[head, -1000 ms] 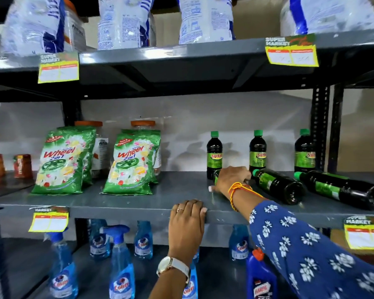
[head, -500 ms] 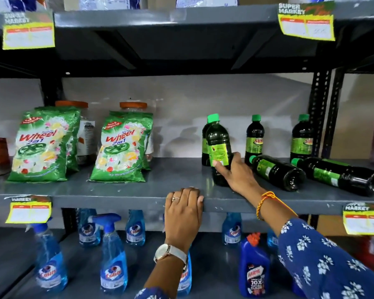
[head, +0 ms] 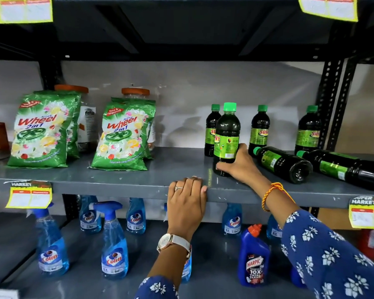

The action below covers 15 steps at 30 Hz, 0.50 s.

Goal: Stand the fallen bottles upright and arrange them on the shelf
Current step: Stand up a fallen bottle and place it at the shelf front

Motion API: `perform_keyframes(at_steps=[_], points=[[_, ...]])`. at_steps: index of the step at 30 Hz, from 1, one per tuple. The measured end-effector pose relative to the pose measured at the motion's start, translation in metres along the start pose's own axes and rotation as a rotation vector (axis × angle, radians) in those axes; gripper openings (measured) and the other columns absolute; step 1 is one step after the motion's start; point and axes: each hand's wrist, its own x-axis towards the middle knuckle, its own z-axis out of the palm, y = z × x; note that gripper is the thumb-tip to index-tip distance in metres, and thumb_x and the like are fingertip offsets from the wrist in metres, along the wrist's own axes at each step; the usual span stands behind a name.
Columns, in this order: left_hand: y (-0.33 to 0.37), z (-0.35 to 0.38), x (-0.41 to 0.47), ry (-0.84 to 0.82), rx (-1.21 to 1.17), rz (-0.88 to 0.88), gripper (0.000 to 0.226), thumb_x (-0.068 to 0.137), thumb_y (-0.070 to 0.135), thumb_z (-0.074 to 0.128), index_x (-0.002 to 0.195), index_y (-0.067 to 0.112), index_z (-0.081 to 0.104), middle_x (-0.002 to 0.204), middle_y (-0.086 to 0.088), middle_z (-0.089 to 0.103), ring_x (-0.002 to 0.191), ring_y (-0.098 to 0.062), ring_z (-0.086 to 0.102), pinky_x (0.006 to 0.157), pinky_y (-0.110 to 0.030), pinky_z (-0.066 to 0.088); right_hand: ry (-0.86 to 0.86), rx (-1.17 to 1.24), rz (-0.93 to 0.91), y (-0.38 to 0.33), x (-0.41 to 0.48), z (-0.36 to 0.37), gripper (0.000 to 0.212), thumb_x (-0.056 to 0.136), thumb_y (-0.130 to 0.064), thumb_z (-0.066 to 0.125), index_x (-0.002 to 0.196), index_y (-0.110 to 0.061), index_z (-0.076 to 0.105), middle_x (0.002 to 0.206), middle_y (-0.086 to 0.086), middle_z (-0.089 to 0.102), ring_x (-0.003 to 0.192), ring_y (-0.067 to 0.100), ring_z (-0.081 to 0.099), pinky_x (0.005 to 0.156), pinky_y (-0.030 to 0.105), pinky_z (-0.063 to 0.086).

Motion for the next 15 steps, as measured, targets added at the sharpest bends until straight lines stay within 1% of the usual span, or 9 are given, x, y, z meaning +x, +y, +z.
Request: perform_keyframes(at_steps=[2,3,5,6,7,9,11,13,15], points=[[0.0001,0.0005,-0.0008,-0.009,-0.002,-0.009,0.034,0.097,0.029,0.030,0.096,0.013,0.060,0.094,-0.005,0.066,0.079,-0.027,0.057,0.083,-0.037,0.035,-0.030,0.096,0.033,0.0013,0.0018,-0.0010,0.062,0.063,-0.032,0.074,0.105,-0.017,0.032,0.091,-0.007,0.051,0.097,0.023,0.056,0.071,0.031,0.041],[0.0003,0.0007,-0.0013,-0.007,-0.006,-0.014,0.035,0.097,0.030,0.029,0.096,0.013,0.060,0.093,-0.006,0.066,0.079,-0.027,0.057,0.083,-0.037,0.035,-0.031,0.149,0.042,0.0015,0.0020,-0.0018,0.063,0.063,-0.031,0.075,0.106,-0.017,0.032,0.091,-0.008,0.052,0.098,0.023,0.056,0.073,0.031,0.041],[0.0002,0.0008,-0.0012,0.006,-0.013,-0.020,0.036,0.097,0.030,0.028,0.095,0.013,0.059,0.091,-0.006,0.065,0.078,-0.027,0.056,0.083,-0.037,0.035,-0.006,0.216,0.036,0.0005,0.0023,-0.0025,0.073,0.057,-0.035,0.082,0.107,-0.016,0.032,0.098,-0.004,0.054,0.099,0.020,0.055,0.079,0.032,0.044],[0.0005,0.0010,-0.0008,0.014,-0.015,-0.019,0.035,0.097,0.030,0.028,0.094,0.013,0.059,0.090,-0.006,0.065,0.077,-0.027,0.056,0.082,-0.037,0.035,0.013,0.212,0.029,0.0004,0.0023,-0.0026,0.077,0.054,-0.037,0.084,0.107,-0.016,0.033,0.102,-0.001,0.054,0.098,0.019,0.054,0.081,0.033,0.044],[0.0006,0.0009,-0.0009,0.021,-0.015,-0.017,0.035,0.097,0.029,0.029,0.094,0.013,0.059,0.090,-0.006,0.065,0.077,-0.027,0.056,0.082,-0.037,0.035,0.028,0.197,0.026,0.0006,0.0024,-0.0027,0.076,0.053,-0.035,0.085,0.105,-0.016,0.033,0.103,0.001,0.054,0.096,0.018,0.054,0.079,0.032,0.044],[0.0008,0.0013,-0.0012,0.030,-0.010,-0.013,0.035,0.097,0.029,0.029,0.093,0.013,0.059,0.089,-0.006,0.065,0.075,-0.027,0.055,0.080,-0.037,0.035,0.033,0.208,0.035,0.0026,0.0033,-0.0032,0.066,0.058,-0.026,0.082,0.103,-0.017,0.033,0.100,0.002,0.056,0.093,0.018,0.055,0.073,0.028,0.041],[0.0001,0.0024,-0.0014,0.033,-0.007,-0.013,0.034,0.096,0.030,0.029,0.092,0.013,0.059,0.087,-0.006,0.065,0.075,-0.027,0.055,0.080,-0.036,0.034,-0.008,0.289,0.055,0.0054,0.0052,-0.0038,0.057,0.065,-0.017,0.075,0.105,-0.017,0.033,0.095,0.000,0.057,0.097,0.021,0.056,0.071,0.027,0.041],[-0.0005,0.0037,-0.0015,0.037,-0.008,-0.014,0.034,0.097,0.030,0.029,0.092,0.014,0.058,0.087,-0.006,0.064,0.075,-0.027,0.055,0.080,-0.036,0.034,-0.044,0.345,0.061,0.0053,0.0060,-0.0040,0.062,0.066,-0.018,0.076,0.109,-0.017,0.031,0.095,-0.003,0.055,0.101,0.021,0.055,0.073,0.027,0.042],[-0.0007,0.0049,-0.0010,0.046,-0.005,-0.012,0.033,0.096,0.029,0.030,0.092,0.014,0.059,0.087,-0.006,0.065,0.074,-0.027,0.055,0.080,-0.036,0.034,-0.050,0.322,0.048,0.0039,0.0063,-0.0034,0.073,0.061,-0.024,0.082,0.110,-0.017,0.028,0.102,-0.001,0.054,0.100,0.017,0.053,0.082,0.030,0.043]])
